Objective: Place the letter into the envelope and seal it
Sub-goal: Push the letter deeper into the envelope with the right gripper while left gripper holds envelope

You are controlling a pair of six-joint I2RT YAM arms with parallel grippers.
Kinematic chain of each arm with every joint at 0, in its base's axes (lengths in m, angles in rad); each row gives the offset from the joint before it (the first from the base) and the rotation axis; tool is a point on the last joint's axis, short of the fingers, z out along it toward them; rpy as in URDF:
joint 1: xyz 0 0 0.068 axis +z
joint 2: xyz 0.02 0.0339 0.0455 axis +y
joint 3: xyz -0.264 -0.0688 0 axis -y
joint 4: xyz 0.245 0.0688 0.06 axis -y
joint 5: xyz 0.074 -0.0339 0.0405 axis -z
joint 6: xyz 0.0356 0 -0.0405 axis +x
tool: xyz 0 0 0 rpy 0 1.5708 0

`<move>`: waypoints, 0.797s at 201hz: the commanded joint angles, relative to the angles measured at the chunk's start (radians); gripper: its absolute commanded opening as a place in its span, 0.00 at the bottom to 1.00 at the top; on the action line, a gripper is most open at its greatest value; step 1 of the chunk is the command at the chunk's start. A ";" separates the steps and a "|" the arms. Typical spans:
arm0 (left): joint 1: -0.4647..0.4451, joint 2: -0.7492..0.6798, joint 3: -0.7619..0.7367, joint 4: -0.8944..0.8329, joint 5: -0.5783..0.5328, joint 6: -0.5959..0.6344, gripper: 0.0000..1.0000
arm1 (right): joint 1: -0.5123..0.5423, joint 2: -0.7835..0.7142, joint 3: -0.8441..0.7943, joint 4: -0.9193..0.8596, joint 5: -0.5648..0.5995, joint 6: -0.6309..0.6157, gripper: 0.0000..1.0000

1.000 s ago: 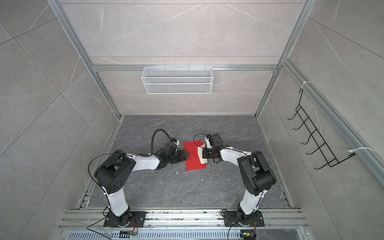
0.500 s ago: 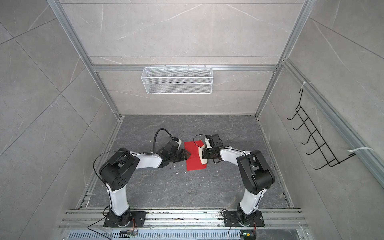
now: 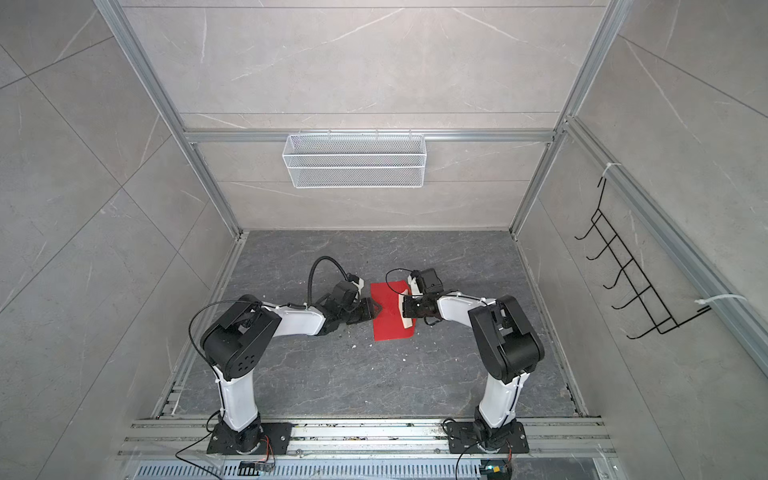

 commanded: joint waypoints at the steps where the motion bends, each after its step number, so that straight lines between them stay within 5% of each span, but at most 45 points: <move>1: 0.003 0.032 0.018 0.004 0.028 -0.006 0.44 | -0.003 0.030 0.025 0.014 -0.021 0.027 0.00; 101: 0.003 0.033 0.020 0.009 0.030 -0.007 0.43 | -0.004 0.055 0.039 0.024 -0.043 0.055 0.01; 160: 0.002 -0.052 0.045 -0.058 -0.010 0.064 0.34 | -0.003 0.058 0.053 0.005 -0.036 0.051 0.05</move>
